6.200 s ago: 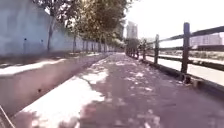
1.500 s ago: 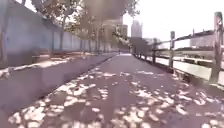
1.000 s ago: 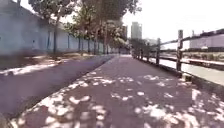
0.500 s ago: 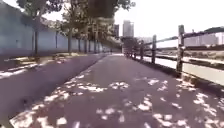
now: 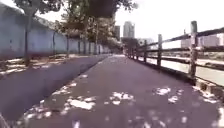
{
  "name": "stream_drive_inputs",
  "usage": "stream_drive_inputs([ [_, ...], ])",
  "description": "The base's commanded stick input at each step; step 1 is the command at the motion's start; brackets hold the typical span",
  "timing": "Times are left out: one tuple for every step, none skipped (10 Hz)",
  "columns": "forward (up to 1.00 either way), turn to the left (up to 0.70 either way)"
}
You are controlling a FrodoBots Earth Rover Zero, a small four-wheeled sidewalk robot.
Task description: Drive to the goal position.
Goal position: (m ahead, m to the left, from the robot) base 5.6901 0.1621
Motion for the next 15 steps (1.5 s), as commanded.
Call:
stream_drive_inputs([
  [1.00, 0.00],
  [1.00, 0.00],
  [1.00, 0.00],
  [1.00, 0.00],
  [1.00, 0.00],
  [1.00, 0.00],
  [1.00, 0.00],
  [1.00, 0.00],
  [1.00, 0.00],
  [1.00, -0.08],
  [1.00, -0.32],
  [1.00, -0.38],
  [1.00, -0.40],
  [1.00, -0.40],
  [1.00, -0.32],
])
